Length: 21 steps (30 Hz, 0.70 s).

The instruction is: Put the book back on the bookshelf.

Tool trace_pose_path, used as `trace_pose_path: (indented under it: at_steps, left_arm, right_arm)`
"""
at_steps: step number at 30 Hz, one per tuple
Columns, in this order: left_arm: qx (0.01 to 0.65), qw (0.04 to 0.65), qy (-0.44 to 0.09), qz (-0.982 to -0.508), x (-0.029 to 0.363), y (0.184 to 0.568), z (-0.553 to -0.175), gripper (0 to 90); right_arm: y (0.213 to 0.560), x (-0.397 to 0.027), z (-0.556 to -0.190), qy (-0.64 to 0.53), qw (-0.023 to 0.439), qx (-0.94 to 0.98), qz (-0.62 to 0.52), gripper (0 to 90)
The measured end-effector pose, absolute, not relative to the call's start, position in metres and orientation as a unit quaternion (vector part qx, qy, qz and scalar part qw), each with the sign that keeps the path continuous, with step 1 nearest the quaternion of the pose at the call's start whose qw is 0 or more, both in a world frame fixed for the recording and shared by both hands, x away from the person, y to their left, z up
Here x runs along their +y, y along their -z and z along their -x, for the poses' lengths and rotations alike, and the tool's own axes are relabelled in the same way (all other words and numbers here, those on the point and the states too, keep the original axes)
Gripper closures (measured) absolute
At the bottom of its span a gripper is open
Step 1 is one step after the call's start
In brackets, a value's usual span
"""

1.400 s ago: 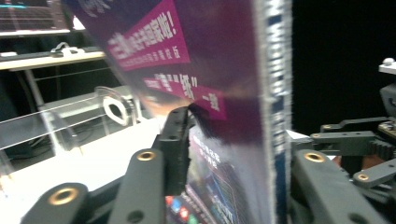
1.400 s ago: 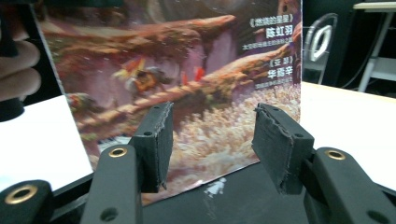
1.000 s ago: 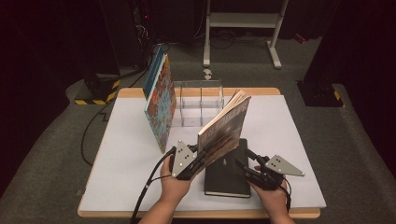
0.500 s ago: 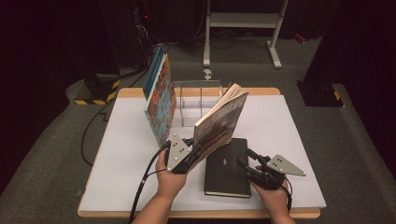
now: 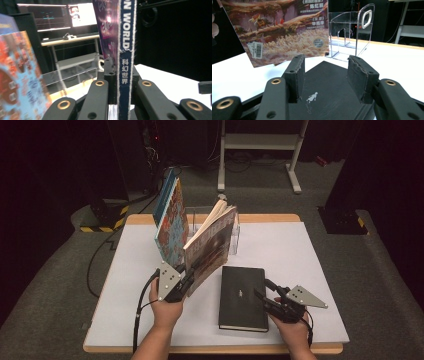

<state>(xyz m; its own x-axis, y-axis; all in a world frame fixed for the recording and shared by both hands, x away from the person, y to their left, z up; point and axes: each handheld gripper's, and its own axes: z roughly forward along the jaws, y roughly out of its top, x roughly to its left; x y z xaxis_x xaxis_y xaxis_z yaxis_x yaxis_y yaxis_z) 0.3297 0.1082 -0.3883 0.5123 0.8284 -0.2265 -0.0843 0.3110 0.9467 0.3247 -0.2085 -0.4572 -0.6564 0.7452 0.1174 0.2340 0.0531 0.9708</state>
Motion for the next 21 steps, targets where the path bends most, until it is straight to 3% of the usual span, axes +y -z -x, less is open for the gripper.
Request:
trace_pose_path:
  at_steps: [21]
  left_arm:
    - [0.405,0.705,-0.298,-0.500,0.134,0.426,-0.329,83.2]
  right_arm:
    - [0.460,-0.208,-0.326,-0.587,0.216,0.695,-0.355,48.2]
